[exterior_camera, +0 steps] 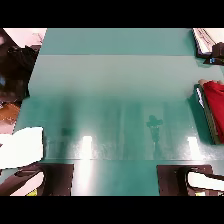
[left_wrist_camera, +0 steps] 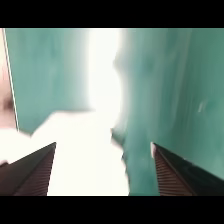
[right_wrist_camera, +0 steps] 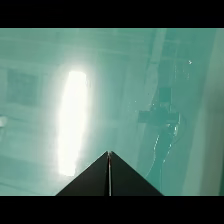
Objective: Fold the shirts.
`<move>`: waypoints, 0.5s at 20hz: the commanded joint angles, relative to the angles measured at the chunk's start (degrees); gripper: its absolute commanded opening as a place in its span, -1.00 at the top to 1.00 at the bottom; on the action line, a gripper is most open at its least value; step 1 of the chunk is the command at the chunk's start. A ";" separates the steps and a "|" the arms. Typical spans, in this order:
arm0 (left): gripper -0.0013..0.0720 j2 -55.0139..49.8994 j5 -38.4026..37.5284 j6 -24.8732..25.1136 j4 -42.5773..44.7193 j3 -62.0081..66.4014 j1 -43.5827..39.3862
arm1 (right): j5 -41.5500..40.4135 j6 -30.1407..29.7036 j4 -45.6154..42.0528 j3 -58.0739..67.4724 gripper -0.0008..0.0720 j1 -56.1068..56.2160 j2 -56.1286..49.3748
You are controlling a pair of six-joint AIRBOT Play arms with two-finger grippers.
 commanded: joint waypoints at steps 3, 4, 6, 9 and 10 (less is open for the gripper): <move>-0.99 1.77 3.39 -3.10 3.15 -26.77 2.97 | 0.00 0.02 0.02 0.02 0.94 0.07 -0.02; -0.99 1.75 5.05 -4.11 3.15 -30.62 2.97 | -0.02 0.02 0.02 0.02 0.94 0.07 -0.02; -0.99 1.75 7.82 -5.03 3.19 -36.22 2.97 | -0.02 0.02 0.00 0.02 0.94 0.07 -0.02; -0.99 1.75 10.14 -6.34 3.61 -39.69 2.97 | -0.02 0.02 0.02 0.02 0.94 0.07 -0.02; -0.62 1.75 10.51 -6.32 3.78 -39.60 2.97 | -0.02 0.02 0.02 0.02 0.94 0.07 -0.02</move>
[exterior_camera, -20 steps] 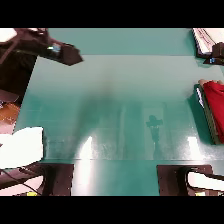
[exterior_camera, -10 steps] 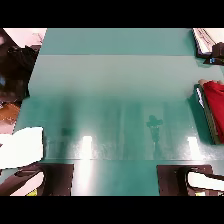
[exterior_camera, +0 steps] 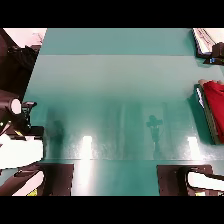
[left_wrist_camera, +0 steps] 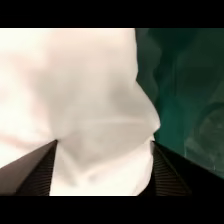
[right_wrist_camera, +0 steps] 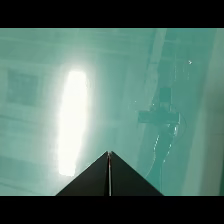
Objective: Fold the shirts.
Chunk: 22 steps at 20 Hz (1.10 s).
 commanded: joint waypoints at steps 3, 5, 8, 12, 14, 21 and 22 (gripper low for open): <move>0.65 0.07 3.23 -0.63 0.70 -1.42 0.11 | -0.02 0.02 0.02 0.02 0.94 0.07 -0.02; 0.89 0.07 2.45 0.55 -0.11 4.68 0.07 | -0.02 0.02 0.02 0.02 0.94 0.07 -0.02; 0.89 0.07 1.22 3.28 -7.28 20.50 0.07 | -0.50 0.02 0.02 0.04 0.94 0.04 -0.02; 0.90 0.07 5.46 10.54 -30.67 42.62 0.04 | -2.47 0.04 0.09 0.04 0.94 0.04 0.00; 0.90 0.07 8.31 15.54 -43.69 49.77 -1.16 | -3.34 0.07 0.50 0.04 0.94 0.07 0.00; 0.90 -5.11 16.94 24.74 -48.89 57.92 -24.26 | -4.31 0.07 0.50 0.04 0.94 0.04 0.00; 0.89 -7.37 16.96 24.98 -48.26 57.92 -26.49 | -4.28 0.07 0.50 0.04 0.94 0.04 0.00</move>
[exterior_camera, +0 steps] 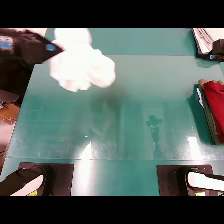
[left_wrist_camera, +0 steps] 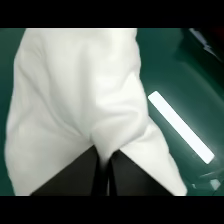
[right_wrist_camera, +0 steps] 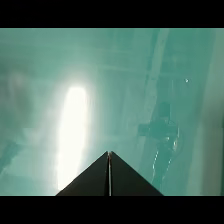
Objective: Fold the shirts.
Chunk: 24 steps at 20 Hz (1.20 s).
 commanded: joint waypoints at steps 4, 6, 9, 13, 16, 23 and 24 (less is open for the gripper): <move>0.89 -16.24 1.01 6.51 -0.09 2.01 -12.39 | -0.24 0.09 0.04 0.04 0.94 0.07 0.00; 0.83 -22.64 0.59 6.51 0.24 2.01 -11.96 | 0.22 0.09 0.02 0.04 0.94 0.07 0.00; -0.68 -27.23 0.26 1.22 2.43 2.01 -9.86 | 0.72 0.09 0.00 0.04 0.94 0.07 0.00; -0.68 -26.08 -9.09 -0.15 2.78 2.01 -1.33 | 0.74 0.07 -0.02 0.04 0.94 0.04 -0.02; -0.68 -26.05 -13.68 -1.07 2.91 -1.16 5.42 | 0.74 0.09 0.00 0.04 0.94 0.13 -0.02; -0.69 -26.36 7.91 1.57 -6.69 -25.57 7.08 | 0.72 0.09 0.02 0.02 0.94 0.52 -0.02; -0.69 -26.36 10.93 3.21 -10.45 -28.50 7.08 | 0.74 0.09 0.02 0.02 0.94 0.52 -0.02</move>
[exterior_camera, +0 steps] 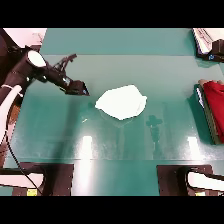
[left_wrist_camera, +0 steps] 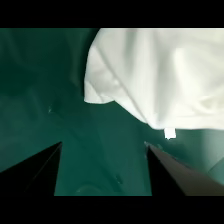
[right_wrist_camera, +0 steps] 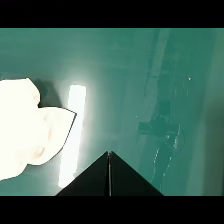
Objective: Fold the shirts.
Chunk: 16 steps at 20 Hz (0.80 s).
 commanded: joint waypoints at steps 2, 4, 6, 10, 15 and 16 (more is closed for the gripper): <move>-0.69 -0.28 13.86 8.33 -16.41 -12.92 0.35 | 0.02 0.02 0.00 0.02 0.94 0.15 -0.02; -0.69 -1.25 14.58 11.47 -21.18 -13.35 -0.26 | 0.00 0.04 0.02 0.02 0.94 0.15 -0.04; -0.68 -1.70 16.52 12.37 -22.45 -13.35 -2.16 | 0.02 0.04 0.00 0.02 0.94 0.15 -0.02; -0.68 -1.70 21.70 12.31 -22.58 -13.35 -6.99 | 0.07 0.04 0.00 0.02 0.94 0.15 -0.02; 0.89 -1.68 21.97 11.78 -23.37 -12.85 -9.05 | 2.58 0.02 0.04 0.02 0.94 0.15 -0.02; 0.90 -1.53 19.63 11.67 -23.37 -11.56 -8.17 | 3.67 -0.02 0.04 -0.02 0.94 0.15 -0.04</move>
